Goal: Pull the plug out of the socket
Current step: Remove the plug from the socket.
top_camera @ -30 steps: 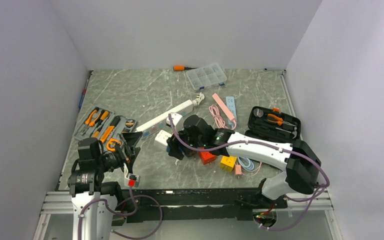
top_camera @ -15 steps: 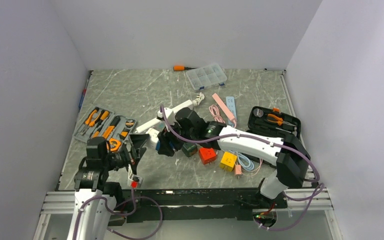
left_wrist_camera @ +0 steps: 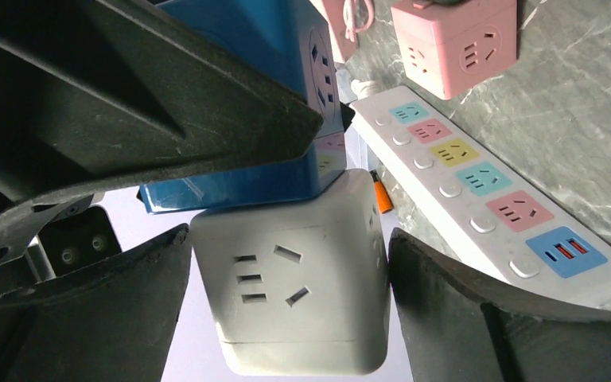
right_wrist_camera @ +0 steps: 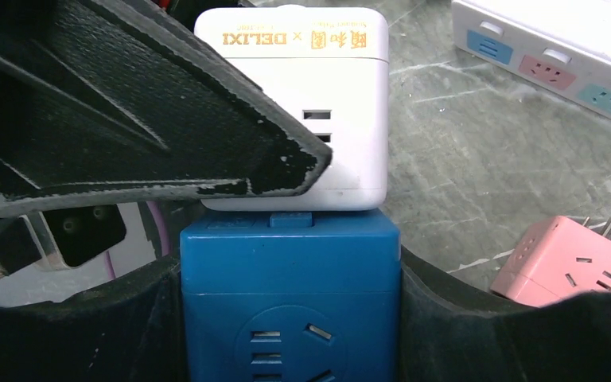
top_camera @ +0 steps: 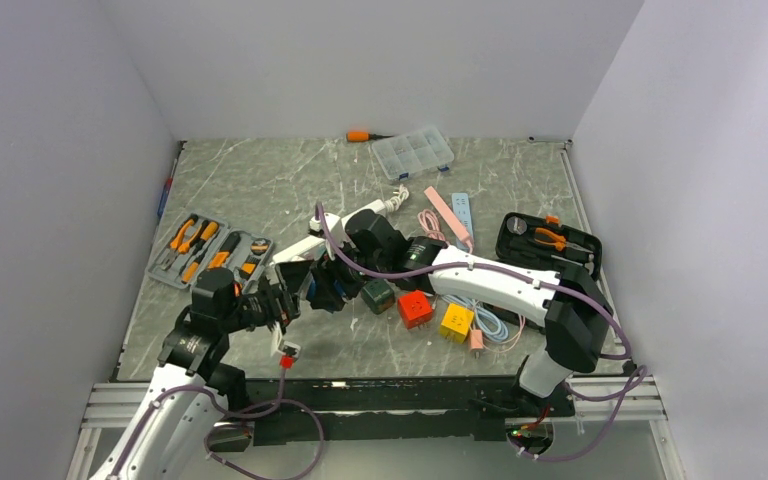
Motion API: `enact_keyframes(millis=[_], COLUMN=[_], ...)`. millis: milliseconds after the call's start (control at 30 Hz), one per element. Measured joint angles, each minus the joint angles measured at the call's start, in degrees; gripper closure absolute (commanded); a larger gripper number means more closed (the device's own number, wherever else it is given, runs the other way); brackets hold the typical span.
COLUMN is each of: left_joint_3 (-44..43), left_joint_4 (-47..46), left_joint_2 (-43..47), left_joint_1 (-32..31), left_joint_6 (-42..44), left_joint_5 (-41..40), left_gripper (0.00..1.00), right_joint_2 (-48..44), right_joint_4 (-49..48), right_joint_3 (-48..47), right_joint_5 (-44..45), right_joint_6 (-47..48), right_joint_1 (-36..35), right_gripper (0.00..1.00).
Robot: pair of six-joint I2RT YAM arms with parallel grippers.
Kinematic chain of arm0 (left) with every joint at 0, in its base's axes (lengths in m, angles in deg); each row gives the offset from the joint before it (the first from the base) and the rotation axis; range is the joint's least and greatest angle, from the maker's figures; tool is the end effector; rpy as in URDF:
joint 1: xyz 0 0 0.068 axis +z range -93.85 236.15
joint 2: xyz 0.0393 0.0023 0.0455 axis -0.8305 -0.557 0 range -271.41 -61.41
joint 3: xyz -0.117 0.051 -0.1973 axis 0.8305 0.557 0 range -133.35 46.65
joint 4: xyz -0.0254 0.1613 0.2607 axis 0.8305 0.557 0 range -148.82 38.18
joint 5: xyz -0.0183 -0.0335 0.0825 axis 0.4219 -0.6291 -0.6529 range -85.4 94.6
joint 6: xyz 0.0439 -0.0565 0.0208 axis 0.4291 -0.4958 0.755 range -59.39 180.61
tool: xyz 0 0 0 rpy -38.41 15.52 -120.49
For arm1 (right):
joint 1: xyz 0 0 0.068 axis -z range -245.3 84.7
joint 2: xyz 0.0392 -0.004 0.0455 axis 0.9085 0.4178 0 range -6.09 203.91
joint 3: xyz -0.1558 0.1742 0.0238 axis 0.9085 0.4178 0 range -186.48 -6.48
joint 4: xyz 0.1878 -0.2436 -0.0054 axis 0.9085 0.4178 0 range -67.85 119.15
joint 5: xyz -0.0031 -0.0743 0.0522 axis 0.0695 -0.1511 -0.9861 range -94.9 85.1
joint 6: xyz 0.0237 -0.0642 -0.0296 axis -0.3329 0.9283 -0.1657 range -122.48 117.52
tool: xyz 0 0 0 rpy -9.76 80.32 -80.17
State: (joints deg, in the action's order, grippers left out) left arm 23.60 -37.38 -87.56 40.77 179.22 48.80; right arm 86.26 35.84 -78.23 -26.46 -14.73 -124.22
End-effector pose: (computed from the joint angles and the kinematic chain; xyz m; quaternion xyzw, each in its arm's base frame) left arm 0.2034 -0.1012 0.2072 0.7969 0.1174 0.1962 0.5591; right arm 0.2044 0.3840 0.2162 -0.4243 0.7629 0.4015 0.2770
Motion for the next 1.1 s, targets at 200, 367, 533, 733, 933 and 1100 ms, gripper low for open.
enact_keyframes(millis=[200, 367, 533, 733, 933, 1100], left_joint_3=[0.22, 0.13, 0.07, 0.07, -0.57, -0.79], left_joint_4=[-1.33, -3.28, -4.37, -4.44, -3.98, -4.26], left_joint_2=[-1.18, -1.86, -1.88, -2.27, -3.32, -3.32], left_joint_1=[-4.02, -6.91, -8.74, -9.64, -10.45, -11.08], left_joint_6=[-0.24, -3.08, -6.1, -8.59, -11.45, -12.48], left_joint_5=[-5.66, -9.7, -13.03, -15.02, -15.23, -14.43], left_gripper=[0.27, 0.66, 0.85, 1.0, 1.0, 1.0], right_joint_2=[0.0, 0.02, 0.0, -0.37, -2.16, -4.85], right_joint_4=[-0.02, -0.02, -1.31, -3.45, -6.29, -8.83], right_joint_3=[0.0, 0.11, 0.63, 2.38, 5.64, 8.9], right_joint_5=[0.22, 1.88, 3.02, 3.56, 4.5, 5.29], right_joint_6=[-0.02, 0.48, 0.44, 0.07, 0.0, 0.0], right_joint_1=[0.02, -0.09, -0.26, -0.24, -0.26, -0.28], right_gripper=[1.0, 1.0, 1.0, 1.0, 1.0, 1.0])
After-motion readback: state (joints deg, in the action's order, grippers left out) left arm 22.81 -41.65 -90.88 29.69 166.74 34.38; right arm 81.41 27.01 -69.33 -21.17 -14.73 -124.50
